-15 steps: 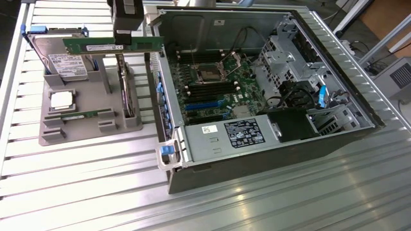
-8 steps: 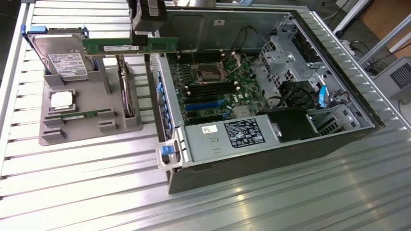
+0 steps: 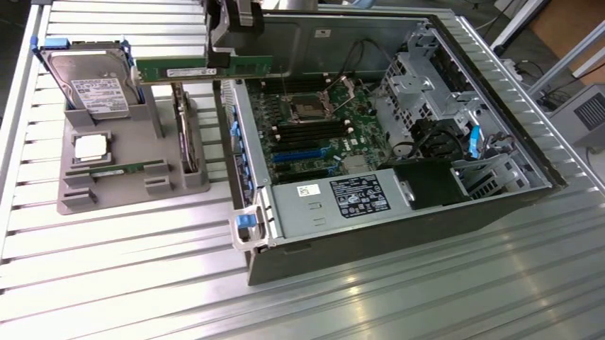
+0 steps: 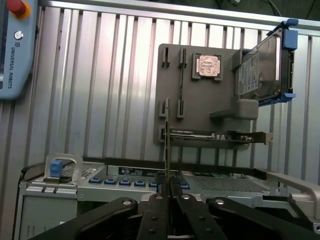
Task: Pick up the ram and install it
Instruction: 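Pick up the ram and move it above insertion slot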
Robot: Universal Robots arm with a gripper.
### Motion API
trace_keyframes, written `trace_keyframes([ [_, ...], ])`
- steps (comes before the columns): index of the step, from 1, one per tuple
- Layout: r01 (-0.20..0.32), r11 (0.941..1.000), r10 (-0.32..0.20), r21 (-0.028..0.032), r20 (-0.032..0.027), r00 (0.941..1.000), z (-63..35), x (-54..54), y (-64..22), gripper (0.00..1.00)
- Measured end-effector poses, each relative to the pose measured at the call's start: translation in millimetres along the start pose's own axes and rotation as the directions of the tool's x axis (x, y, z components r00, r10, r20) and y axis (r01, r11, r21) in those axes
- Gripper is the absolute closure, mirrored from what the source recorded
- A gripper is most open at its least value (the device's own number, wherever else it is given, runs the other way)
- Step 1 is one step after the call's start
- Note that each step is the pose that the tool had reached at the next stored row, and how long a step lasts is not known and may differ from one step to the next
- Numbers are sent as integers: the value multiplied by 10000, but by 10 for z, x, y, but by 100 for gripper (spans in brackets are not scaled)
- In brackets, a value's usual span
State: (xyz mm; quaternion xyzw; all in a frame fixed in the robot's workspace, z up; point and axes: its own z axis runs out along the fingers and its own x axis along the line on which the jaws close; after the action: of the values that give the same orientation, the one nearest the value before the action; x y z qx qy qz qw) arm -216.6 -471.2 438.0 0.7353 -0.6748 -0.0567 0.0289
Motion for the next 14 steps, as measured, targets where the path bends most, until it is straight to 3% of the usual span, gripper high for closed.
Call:
trace_keyframes([
  [14, -1, 10000, 1, -28, 2, 10000, 5, 17, -189, 88],
])
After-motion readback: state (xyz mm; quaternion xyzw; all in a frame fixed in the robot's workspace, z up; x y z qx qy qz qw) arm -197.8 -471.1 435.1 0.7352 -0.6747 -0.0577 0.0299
